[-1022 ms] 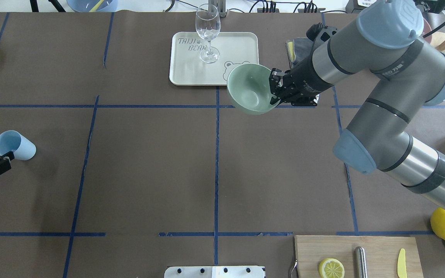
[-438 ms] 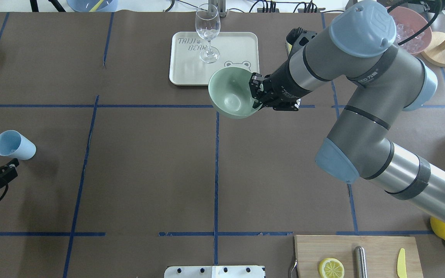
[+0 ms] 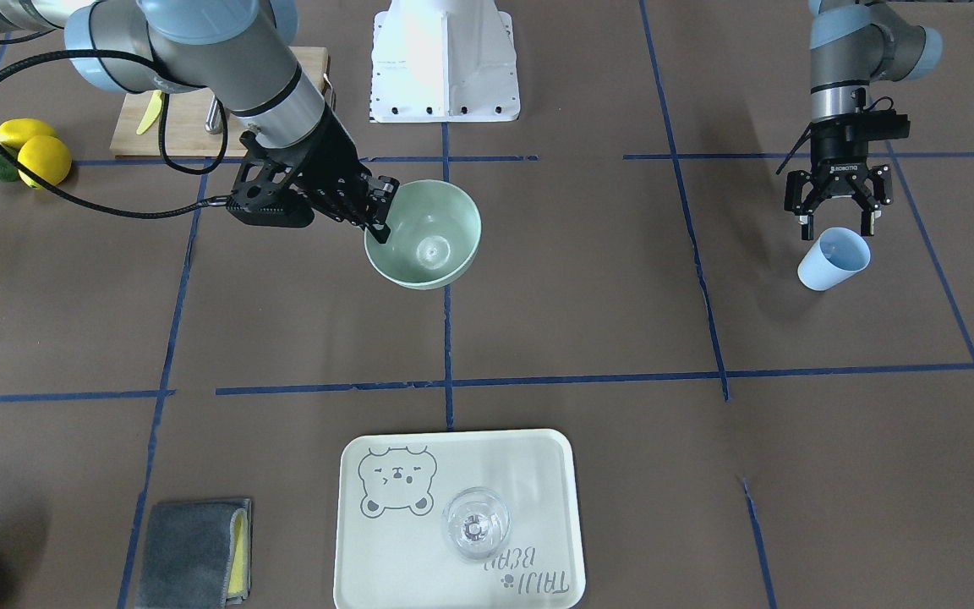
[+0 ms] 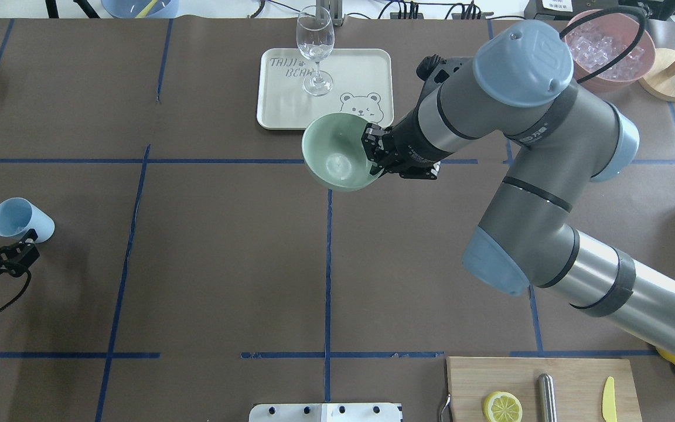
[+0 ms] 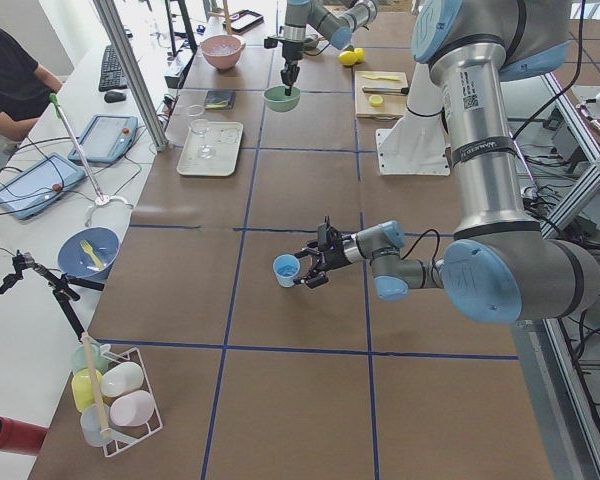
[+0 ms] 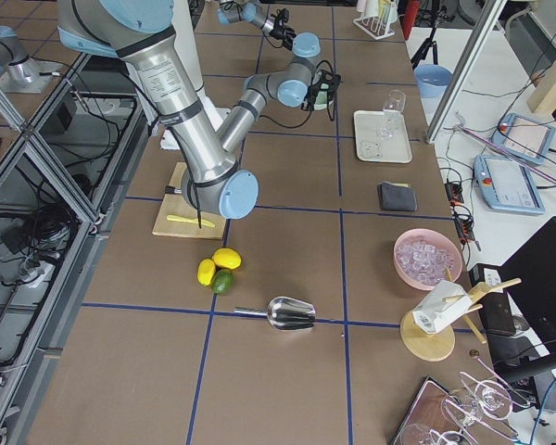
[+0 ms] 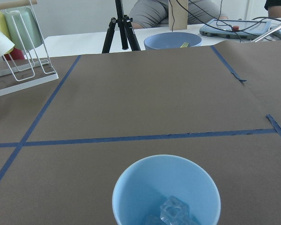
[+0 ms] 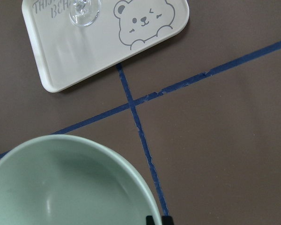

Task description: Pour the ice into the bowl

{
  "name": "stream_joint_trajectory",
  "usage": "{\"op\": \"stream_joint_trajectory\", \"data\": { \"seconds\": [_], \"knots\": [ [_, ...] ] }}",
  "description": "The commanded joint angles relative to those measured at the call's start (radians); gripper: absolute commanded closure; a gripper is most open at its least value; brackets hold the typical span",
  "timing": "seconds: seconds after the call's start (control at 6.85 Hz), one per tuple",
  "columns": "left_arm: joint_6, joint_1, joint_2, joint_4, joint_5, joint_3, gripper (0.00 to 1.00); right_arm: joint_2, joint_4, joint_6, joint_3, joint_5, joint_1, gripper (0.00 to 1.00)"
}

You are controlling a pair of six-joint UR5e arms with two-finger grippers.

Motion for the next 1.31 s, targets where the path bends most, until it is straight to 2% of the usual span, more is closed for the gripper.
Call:
{"op": "stream_joint_trajectory", "data": {
  "seconds": [0.0,0.15,0.44,0.73,1.17],
  "knots": [
    [0.0,0.0,-0.059,-0.003,0.032,0.048,0.01,0.119,-0.001,0.0,-0.115,-0.096,-0.095,1.0],
    [0.0,0.0,-0.062,-0.004,0.046,0.068,0.01,0.163,0.0,0.003,-0.16,-0.143,-0.132,1.0],
    [0.0,-0.001,-0.102,-0.006,0.044,0.128,0.01,0.185,0.002,0.017,-0.183,-0.15,-0.153,1.0],
    [0.001,-0.001,-0.129,-0.006,0.044,0.168,0.01,0.248,0.002,0.017,-0.256,-0.182,-0.175,1.0],
    [0.003,-0.019,-0.123,-0.038,0.046,0.172,0.01,0.25,0.005,0.017,-0.263,-0.211,-0.204,1.0]
  ]
}}
